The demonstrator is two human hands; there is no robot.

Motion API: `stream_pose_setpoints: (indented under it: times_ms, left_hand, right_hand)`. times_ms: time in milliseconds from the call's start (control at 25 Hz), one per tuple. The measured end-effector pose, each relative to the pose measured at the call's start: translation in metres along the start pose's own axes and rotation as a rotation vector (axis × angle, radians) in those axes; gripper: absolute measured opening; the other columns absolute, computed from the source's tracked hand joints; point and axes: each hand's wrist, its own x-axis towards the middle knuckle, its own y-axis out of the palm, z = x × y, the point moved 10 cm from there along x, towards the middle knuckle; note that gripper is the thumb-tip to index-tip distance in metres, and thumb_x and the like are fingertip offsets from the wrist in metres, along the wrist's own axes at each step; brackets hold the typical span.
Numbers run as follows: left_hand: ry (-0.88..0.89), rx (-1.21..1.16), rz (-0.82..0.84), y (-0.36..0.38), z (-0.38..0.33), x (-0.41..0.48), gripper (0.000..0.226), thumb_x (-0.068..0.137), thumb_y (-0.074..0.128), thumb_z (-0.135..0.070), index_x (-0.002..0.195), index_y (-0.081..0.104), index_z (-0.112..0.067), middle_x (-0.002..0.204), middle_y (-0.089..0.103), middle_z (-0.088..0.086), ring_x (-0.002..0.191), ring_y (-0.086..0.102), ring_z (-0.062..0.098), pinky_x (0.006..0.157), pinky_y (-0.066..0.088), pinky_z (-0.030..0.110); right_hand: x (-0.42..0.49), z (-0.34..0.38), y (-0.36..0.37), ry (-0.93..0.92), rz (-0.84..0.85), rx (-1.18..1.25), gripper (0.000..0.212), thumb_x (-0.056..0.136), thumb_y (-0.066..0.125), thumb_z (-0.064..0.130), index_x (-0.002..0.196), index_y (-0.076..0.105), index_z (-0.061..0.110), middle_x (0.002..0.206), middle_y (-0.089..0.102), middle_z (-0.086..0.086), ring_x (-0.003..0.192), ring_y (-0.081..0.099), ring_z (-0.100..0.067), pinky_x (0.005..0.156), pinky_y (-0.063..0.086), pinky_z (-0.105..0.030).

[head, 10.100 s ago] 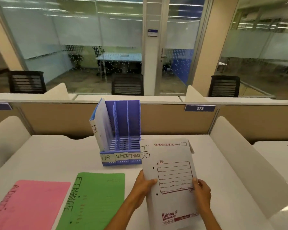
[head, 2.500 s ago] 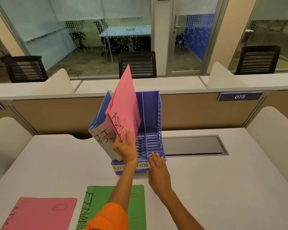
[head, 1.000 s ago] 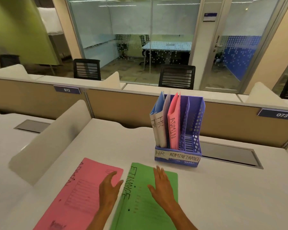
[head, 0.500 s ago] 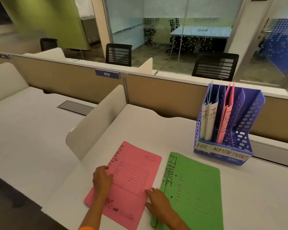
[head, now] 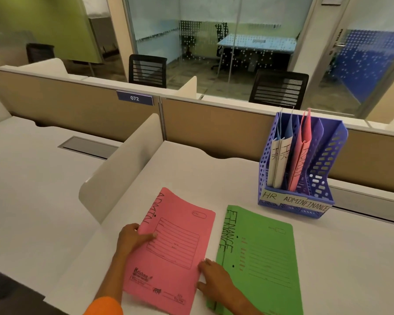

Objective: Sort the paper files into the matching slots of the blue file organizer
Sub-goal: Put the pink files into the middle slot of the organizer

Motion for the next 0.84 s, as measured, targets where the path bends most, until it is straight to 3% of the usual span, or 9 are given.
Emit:
stream_pose_setpoints:
  times_ms: [120, 240, 400, 520, 720, 840]
  left_hand:
    - [0.084, -0.033, 0.042, -0.010, -0.034, -0.017, 0.045, 0.061, 0.089, -0.038, 0.093, 0.064, -0.019, 0.097, 0.070, 0.005, 0.076, 0.067, 0.020, 0.062, 0.054, 0.029]
    - [0.179, -0.059, -0.003, -0.025, -0.072, -0.047, 0.046, 0.065, 0.086, -0.040, 0.100, 0.060, -0.026, 0.098, 0.065, -0.002, 0.076, 0.063, 0.014, 0.058, 0.047, 0.023]
    - [0.303, -0.204, -0.102, -0.055, -0.126, -0.091, 0.043, 0.064, 0.085, -0.046, 0.098, 0.061, -0.035, 0.093, 0.071, -0.010, 0.077, 0.071, 0.013, 0.069, 0.060, 0.037]
    - [0.392, -0.390, -0.115, -0.058, -0.174, -0.133, 0.041, 0.065, 0.084, -0.045, 0.098, 0.062, -0.036, 0.091, 0.074, -0.006, 0.078, 0.074, 0.016, 0.070, 0.062, 0.043]
    - [0.444, -0.648, 0.012, 0.009, -0.237, -0.192, 0.040, 0.074, 0.081, -0.031, 0.109, 0.063, -0.026, 0.102, 0.075, 0.003, 0.082, 0.075, 0.023, 0.070, 0.062, 0.047]
    - [0.421, -0.662, 0.106, 0.051, -0.262, -0.209, 0.041, 0.073, 0.082, -0.026, 0.110, 0.063, -0.026, 0.102, 0.073, 0.000, 0.087, 0.073, 0.023, 0.069, 0.062, 0.042]
  right_hand:
    - [0.000, -0.002, -0.012, 0.113, -0.053, 0.265, 0.032, 0.081, 0.059, 0.036, 0.109, 0.058, 0.019, 0.112, 0.061, 0.001, 0.097, 0.057, -0.015, 0.083, 0.048, -0.028]
    - [-0.001, -0.012, -0.050, 0.206, -0.223, 0.547, 0.040, 0.083, 0.063, 0.040, 0.115, 0.058, 0.017, 0.118, 0.063, 0.001, 0.102, 0.059, -0.011, 0.084, 0.045, -0.020]
    - [-0.011, -0.035, -0.112, 0.287, -0.354, 0.901, 0.063, 0.081, 0.064, 0.053, 0.127, 0.041, 0.017, 0.115, 0.050, 0.003, 0.107, 0.056, -0.019, 0.087, 0.048, -0.030]
    - [-0.023, -0.049, -0.153, 0.216, -0.359, 1.089, 0.062, 0.079, 0.063, 0.059, 0.121, 0.043, 0.018, 0.115, 0.058, 0.003, 0.104, 0.061, -0.016, 0.086, 0.052, -0.034]
    - [-0.065, -0.102, -0.231, 0.057, -0.571, 1.324, 0.026, 0.086, 0.067, 0.027, 0.108, 0.065, 0.014, 0.104, 0.074, -0.003, 0.095, 0.070, -0.016, 0.086, 0.055, -0.035]
    - [-0.097, -0.154, -0.259, 0.069, -0.651, 1.295, 0.025, 0.086, 0.067, 0.019, 0.110, 0.065, 0.012, 0.103, 0.074, -0.002, 0.094, 0.070, -0.016, 0.088, 0.055, -0.036]
